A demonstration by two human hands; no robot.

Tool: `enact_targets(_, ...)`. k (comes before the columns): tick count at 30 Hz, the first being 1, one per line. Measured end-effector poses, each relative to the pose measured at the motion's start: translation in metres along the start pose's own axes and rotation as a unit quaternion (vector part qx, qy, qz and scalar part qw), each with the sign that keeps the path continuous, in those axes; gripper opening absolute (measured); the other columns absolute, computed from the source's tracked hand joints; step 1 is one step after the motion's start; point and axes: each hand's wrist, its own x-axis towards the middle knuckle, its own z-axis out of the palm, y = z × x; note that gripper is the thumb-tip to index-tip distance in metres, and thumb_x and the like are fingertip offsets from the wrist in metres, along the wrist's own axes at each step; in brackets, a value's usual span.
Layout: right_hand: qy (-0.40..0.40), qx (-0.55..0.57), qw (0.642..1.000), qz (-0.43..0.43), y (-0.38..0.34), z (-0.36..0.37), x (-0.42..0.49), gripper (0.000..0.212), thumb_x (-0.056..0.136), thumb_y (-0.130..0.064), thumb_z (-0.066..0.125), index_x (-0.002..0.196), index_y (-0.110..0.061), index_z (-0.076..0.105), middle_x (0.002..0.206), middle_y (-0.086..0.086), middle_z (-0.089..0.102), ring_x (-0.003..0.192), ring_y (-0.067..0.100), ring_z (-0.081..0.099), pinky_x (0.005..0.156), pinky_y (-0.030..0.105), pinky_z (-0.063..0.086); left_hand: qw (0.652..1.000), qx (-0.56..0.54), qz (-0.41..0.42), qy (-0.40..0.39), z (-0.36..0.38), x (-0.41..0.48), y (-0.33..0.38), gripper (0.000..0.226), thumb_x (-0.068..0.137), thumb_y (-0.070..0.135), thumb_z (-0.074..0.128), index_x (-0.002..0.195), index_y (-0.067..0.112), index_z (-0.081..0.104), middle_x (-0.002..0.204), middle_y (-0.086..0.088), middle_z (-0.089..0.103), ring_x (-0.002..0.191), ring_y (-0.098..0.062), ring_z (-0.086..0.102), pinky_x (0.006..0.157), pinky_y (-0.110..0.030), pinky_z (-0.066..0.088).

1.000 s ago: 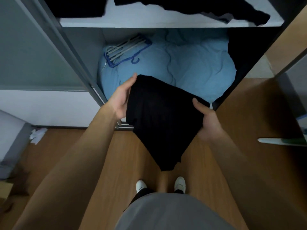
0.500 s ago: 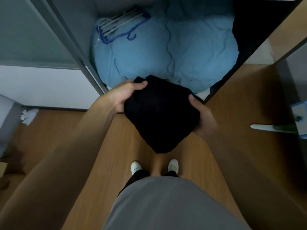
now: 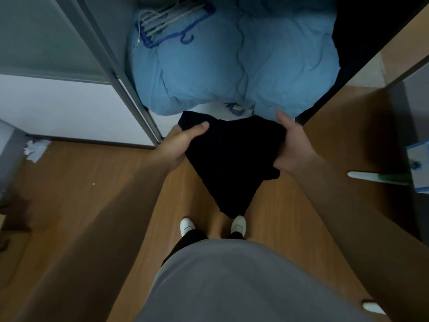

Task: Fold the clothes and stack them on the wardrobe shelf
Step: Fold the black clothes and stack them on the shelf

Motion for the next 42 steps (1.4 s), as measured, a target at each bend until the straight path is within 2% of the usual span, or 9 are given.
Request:
enact_targets(4, -0.031, -0.050, 0.998, -0.037, -0.004, -0.012, 0.000, 0.047, 0.095, -0.048, 0.058, 0.127, -0.015, 0.069, 0.133, 0.011, 0.065, 0.125, 0.027, 0.060, 0.102, 0.040, 0.052, 0.994, -0.107, -0.003, -0.014, 0.014, 0.004, 0.019, 0.031, 0.093, 0.029, 0.067, 0.120, 0.013, 0.066, 0.115, -0.007, 0.074, 0.107, -0.022, 0.070, 0.080, -0.029, 0.059)
enact_targets(7, 0.018, -0.130, 0.990, -0.058, 0.016, -0.015, 0.007, 0.032, 0.096, -0.021, 0.064, 0.125, -0.008, 0.067, 0.122, 0.012, 0.070, 0.113, 0.026, 0.067, 0.102, 0.038, 0.052, 0.988, -0.142, -0.031, -0.049, 0.013, 0.005, 0.025, 0.041, 0.094, 0.041, 0.063, 0.126, 0.016, 0.063, 0.122, -0.004, 0.071, 0.113, -0.020, 0.068, 0.085, -0.030, 0.059)
enact_targets(12, 0.051, -0.112, 0.991, -0.044, 0.019, -0.008, 0.016, 0.023, 0.098, -0.017, 0.061, 0.114, -0.005, 0.072, 0.115, 0.012, 0.073, 0.106, 0.026, 0.070, 0.095, 0.037, 0.056, 0.995, -0.002, -0.050, -0.088, -0.005, -0.003, 0.009, 0.042, 0.093, 0.037, 0.067, 0.130, 0.019, 0.061, 0.124, 0.000, 0.071, 0.115, -0.017, 0.067, 0.101, -0.031, 0.051)
enact_targets(18, 0.082, -0.118, 0.990, -0.007, 0.011, 0.005, 0.025, 0.035, 0.096, -0.022, 0.065, 0.126, -0.004, 0.065, 0.123, 0.014, 0.070, 0.113, 0.028, 0.067, 0.100, 0.041, 0.053, 0.991, 0.107, 0.042, 0.064, -0.004, 0.016, 0.029, 0.035, 0.090, 0.044, 0.070, 0.105, 0.012, 0.072, 0.098, -0.003, 0.078, 0.095, -0.020, 0.074, 0.080, -0.029, 0.060)
enact_targets(23, 0.091, -0.102, 0.989, 0.061, 0.017, 0.016, 0.031, 0.035, 0.094, -0.012, 0.064, 0.127, 0.001, 0.063, 0.127, 0.019, 0.067, 0.114, 0.032, 0.066, 0.095, 0.043, 0.055, 0.998, 0.037, -0.009, -0.051, -0.032, 0.021, 0.020, 0.051, 0.080, 0.056, 0.072, 0.116, 0.020, 0.070, 0.120, -0.002, 0.072, 0.111, -0.017, 0.069, 0.086, -0.026, 0.058)
enact_targets(28, 0.100, -0.091, 0.984, 0.116, 0.020, 0.020, 0.042, 0.041, 0.095, -0.016, 0.064, 0.132, 0.001, 0.059, 0.132, 0.018, 0.063, 0.116, 0.032, 0.064, 0.090, 0.042, 0.057, 0.997, 0.073, -0.015, 0.016, -0.052, 0.017, -0.001, 0.034, 0.090, 0.042, 0.070, 0.110, 0.015, 0.069, 0.112, -0.006, 0.075, 0.101, -0.018, 0.073, 0.076, -0.023, 0.058)
enact_targets(33, 0.117, -0.178, 0.976, 0.033, 0.024, 0.010, 0.051, 0.048, 0.092, -0.013, 0.068, 0.137, -0.002, 0.054, 0.131, 0.021, 0.063, 0.104, 0.028, 0.067, 0.089, 0.042, 0.058, 0.992, 0.061, 0.022, 0.106, -0.044, 0.022, 0.005, 0.030, 0.089, 0.040, 0.072, 0.100, 0.012, 0.071, 0.094, 0.000, 0.078, 0.092, -0.017, 0.075, 0.070, -0.022, 0.058)
enact_targets(37, 0.136, -0.209, 0.962, -0.106, 0.021, 0.003, 0.053, 0.036, 0.094, -0.011, 0.065, 0.128, -0.020, 0.061, 0.106, 0.001, 0.070, 0.084, 0.011, 0.070, 0.067, 0.024, 0.056, 0.998, 0.058, 0.036, 0.013, -0.042, 0.017, 0.006, 0.034, 0.084, 0.040, 0.076, 0.104, 0.014, 0.073, 0.109, -0.007, 0.076, 0.104, -0.024, 0.072, 0.077, -0.029, 0.058)
enact_targets(42, 0.064, -0.195, 0.970, -0.127, 0.022, -0.006, 0.048, 0.026, 0.092, -0.010, 0.064, 0.115, -0.019, 0.072, 0.100, 0.003, 0.073, 0.085, 0.016, 0.070, 0.081, 0.035, 0.057, 0.989, 0.135, 0.056, 0.008, -0.040, 0.016, 0.012, 0.030, 0.089, 0.041, 0.070, 0.113, 0.022, 0.068, 0.109, 0.002, 0.076, 0.104, -0.019, 0.071, 0.081, -0.034, 0.059)
